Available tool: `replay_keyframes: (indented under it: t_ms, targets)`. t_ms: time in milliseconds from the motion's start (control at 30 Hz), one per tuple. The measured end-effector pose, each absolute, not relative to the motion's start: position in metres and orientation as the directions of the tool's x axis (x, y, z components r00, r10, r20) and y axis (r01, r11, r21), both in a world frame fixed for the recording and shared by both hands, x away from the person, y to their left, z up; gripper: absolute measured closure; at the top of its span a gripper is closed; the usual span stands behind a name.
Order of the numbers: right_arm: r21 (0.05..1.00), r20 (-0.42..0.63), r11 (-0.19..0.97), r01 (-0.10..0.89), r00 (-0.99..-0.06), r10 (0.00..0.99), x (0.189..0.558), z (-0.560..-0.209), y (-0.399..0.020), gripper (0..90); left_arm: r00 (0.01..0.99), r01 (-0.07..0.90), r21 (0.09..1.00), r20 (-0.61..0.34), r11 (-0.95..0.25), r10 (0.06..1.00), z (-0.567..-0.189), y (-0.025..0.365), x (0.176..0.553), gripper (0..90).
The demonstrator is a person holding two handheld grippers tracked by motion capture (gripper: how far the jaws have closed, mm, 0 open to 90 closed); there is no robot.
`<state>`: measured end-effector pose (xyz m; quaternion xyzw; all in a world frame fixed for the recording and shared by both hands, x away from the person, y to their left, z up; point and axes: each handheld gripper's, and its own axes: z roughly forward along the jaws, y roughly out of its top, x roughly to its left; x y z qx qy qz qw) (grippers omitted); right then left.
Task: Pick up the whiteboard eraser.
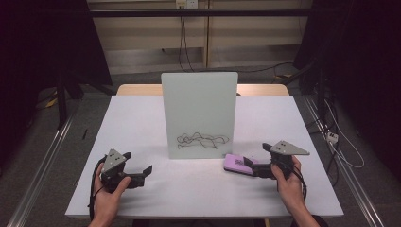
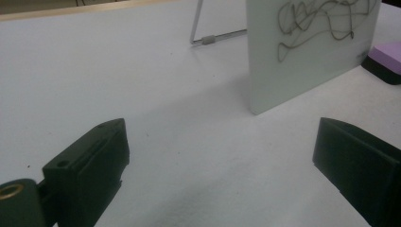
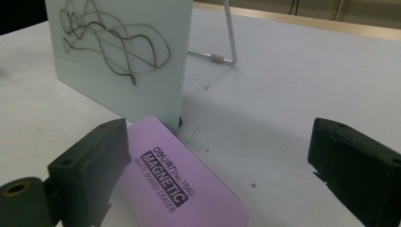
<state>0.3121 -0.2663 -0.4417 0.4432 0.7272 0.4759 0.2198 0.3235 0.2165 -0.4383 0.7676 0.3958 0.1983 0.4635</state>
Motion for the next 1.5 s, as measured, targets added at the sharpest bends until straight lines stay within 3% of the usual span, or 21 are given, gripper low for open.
replay_keyframes:
  t_ms: [300,767,1000,1500]
  targets:
    - [0.836,0.126,0.279,0.472,-0.66,0.74,0.312,-0.434,-0.255,6.2,0.628,0.418,0.871,-0.071,-0.259,0.775,-0.437,0.215,0.32,4.6]
    - [0.736,0.032,0.504,0.452,-0.767,0.641,0.336,-0.415,-0.237,13.1,0.637,0.414,0.869,-0.063,-0.272,0.769,-0.437,0.215,0.32,4.7]
    - [0.638,0.018,0.633,0.439,-0.83,0.558,0.347,-0.421,-0.228,23.7,0.64,0.415,0.866,-0.061,-0.278,0.766,-0.438,0.215,0.321,4.7]
    - [0.523,-0.011,0.756,0.395,-0.883,0.469,0.365,-0.423,-0.221,28.5,0.642,0.423,0.86,-0.063,-0.285,0.764,-0.44,0.214,0.323,4.7]
